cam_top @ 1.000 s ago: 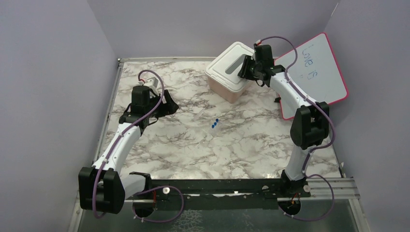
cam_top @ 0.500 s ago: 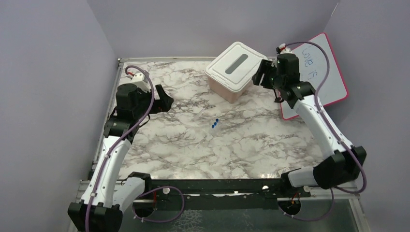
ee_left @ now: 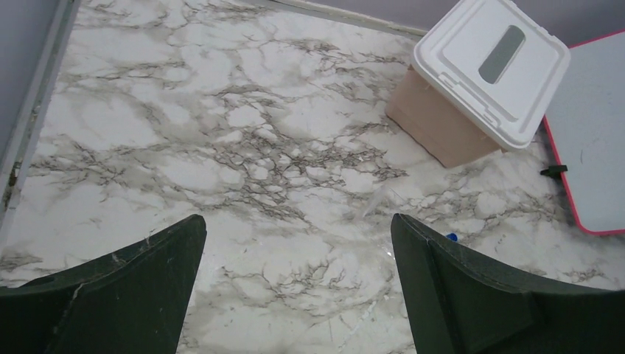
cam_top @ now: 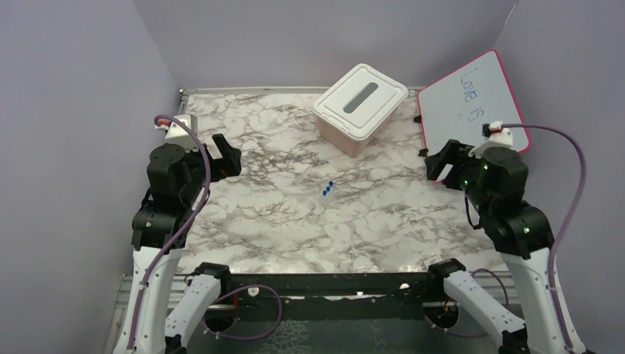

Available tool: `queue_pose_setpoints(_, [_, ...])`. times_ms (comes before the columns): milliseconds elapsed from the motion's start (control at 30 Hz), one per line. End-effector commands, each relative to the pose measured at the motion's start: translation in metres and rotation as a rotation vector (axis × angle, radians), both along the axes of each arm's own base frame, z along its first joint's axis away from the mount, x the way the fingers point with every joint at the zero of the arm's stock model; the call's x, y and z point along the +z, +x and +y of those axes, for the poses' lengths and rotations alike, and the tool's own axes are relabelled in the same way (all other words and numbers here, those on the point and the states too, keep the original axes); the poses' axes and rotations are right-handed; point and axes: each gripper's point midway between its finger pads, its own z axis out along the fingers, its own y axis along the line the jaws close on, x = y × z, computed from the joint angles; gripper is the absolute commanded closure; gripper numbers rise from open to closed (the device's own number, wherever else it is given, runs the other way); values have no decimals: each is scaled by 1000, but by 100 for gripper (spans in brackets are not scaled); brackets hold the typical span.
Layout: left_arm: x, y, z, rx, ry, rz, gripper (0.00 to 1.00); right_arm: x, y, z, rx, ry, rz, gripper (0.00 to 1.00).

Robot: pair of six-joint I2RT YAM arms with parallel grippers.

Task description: Organize the chemistry lab equipment

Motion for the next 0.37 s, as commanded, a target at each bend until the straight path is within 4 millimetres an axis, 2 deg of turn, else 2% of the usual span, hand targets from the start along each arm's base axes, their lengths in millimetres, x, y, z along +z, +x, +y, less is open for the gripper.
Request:
queue_pose_setpoints(0, [11, -14, 17, 69, 49, -7, 1, 4, -34, -26, -83, -43, 6, 22])
queue_pose_setpoints(167, [20, -20, 20, 82, 58, -29, 1, 20, -50, -35, -113, -24, -42, 22])
queue_pose_setpoints(333, [24, -22, 20, 78, 64, -38, 1, 24, -55, -38, -125, -18, -51, 22])
